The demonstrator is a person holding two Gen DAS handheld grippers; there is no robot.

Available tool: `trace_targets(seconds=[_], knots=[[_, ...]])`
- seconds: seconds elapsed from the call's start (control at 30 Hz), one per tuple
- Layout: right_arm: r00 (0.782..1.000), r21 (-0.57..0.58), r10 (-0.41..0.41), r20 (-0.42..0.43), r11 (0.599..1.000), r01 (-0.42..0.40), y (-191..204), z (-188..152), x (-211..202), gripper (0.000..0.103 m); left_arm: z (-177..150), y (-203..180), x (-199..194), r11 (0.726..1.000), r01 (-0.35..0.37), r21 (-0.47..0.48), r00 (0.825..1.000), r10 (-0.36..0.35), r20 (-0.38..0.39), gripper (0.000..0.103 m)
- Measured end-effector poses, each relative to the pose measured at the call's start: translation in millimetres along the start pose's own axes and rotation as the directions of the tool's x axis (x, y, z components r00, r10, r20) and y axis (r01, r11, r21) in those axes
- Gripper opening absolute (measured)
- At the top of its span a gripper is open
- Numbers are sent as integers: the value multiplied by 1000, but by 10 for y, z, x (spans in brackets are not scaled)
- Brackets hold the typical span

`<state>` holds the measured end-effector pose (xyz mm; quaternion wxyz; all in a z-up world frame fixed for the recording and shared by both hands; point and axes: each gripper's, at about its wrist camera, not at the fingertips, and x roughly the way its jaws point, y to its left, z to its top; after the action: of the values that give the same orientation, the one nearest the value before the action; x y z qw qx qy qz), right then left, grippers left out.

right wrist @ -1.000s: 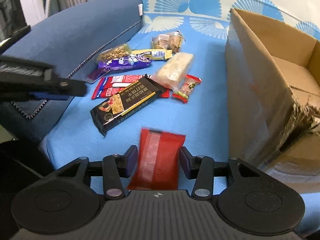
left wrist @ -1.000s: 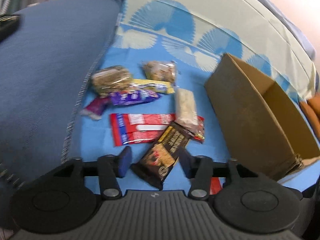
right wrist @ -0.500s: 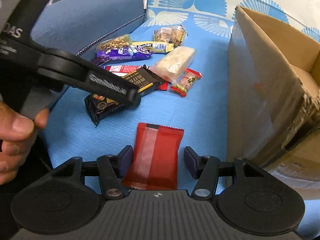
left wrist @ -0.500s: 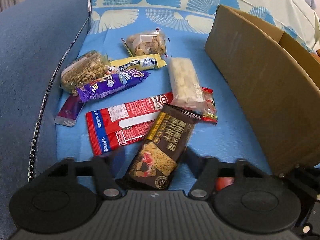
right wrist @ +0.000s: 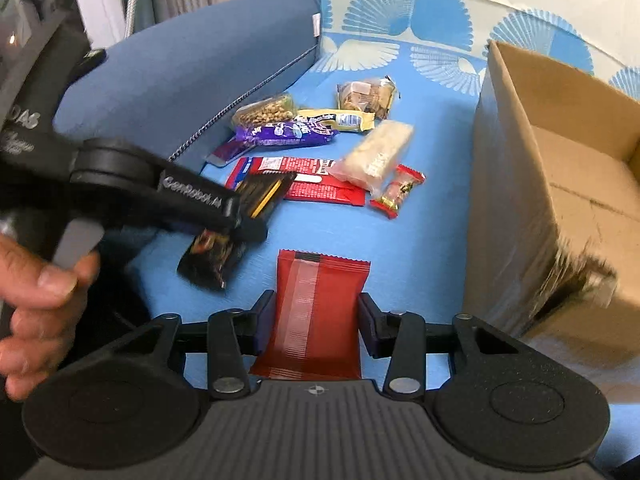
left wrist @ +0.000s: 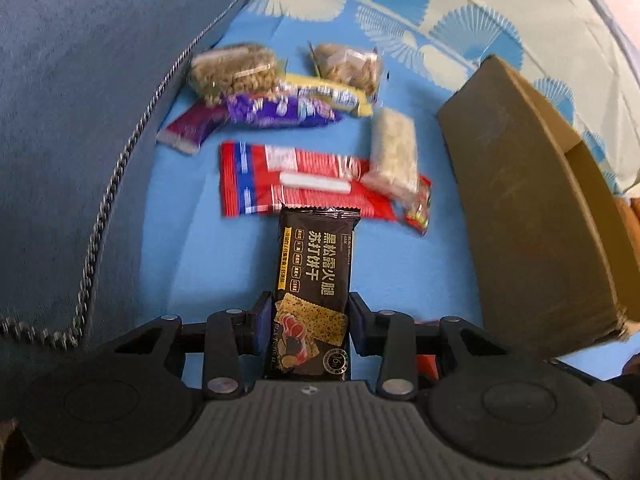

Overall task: Organize snacks
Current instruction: 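Lift the red bar with the right tool while the left tool lifts the dark biscuit bar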

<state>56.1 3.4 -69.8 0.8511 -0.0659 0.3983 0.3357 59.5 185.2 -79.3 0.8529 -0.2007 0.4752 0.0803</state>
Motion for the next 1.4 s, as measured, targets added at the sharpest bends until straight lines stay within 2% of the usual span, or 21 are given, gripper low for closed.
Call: trace_targets(seconds=[0.2,0.57,1.4], knots=[[1000,100,-20,-24,995,22,-116,-141,280,45,-35,-135,51,996,-52,78,999,52,3,43],[999,7,-50,-8,999,50,-40,-151,296,49,-57,-206,69,987,-91,136,996,90,16,46],[998,-11,-67,3,998,67,-33,-208,240,45,-69,-213,67,985,-99,145,995,97,18,45]])
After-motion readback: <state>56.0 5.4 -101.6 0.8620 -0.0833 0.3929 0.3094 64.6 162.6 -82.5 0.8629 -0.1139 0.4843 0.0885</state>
